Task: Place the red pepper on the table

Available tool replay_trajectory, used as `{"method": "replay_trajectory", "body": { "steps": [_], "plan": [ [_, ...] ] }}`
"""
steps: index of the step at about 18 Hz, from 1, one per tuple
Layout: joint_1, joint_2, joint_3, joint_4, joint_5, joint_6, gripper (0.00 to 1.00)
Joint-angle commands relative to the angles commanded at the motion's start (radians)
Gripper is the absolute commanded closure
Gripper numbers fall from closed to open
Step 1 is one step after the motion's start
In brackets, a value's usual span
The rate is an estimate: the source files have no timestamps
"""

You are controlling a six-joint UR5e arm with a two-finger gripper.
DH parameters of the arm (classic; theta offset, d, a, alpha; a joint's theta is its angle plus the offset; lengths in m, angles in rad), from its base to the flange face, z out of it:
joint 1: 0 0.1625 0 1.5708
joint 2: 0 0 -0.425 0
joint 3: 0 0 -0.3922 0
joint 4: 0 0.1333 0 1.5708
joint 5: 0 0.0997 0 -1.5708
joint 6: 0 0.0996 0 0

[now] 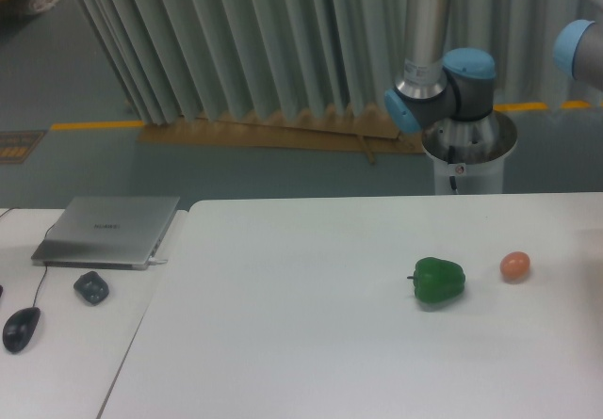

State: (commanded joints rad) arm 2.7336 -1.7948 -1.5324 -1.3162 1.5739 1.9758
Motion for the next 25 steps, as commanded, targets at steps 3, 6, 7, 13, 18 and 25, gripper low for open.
{"method": "replay_trajectory", "body": {
  "steps": [3,6,7,13,18,25],
  "plan": [
    [0.002,0.000,0.000,0.000,0.000,0.000,0.00],
    [0.002,0.000,0.000,0.000,0.000,0.000,0.00],
    [0.002,0.000,0.000,0.000,0.000,-0.009,0.00],
    [0.018,0.000,0.002,0.000,0.000,-0.041,0.00],
    [0.049,0.011,0.020,0.006,0.000,-0.193,0.00],
    [0.115,-0.047,0.034,0.083,0.011,-0.147,0.00]
  ]
}}
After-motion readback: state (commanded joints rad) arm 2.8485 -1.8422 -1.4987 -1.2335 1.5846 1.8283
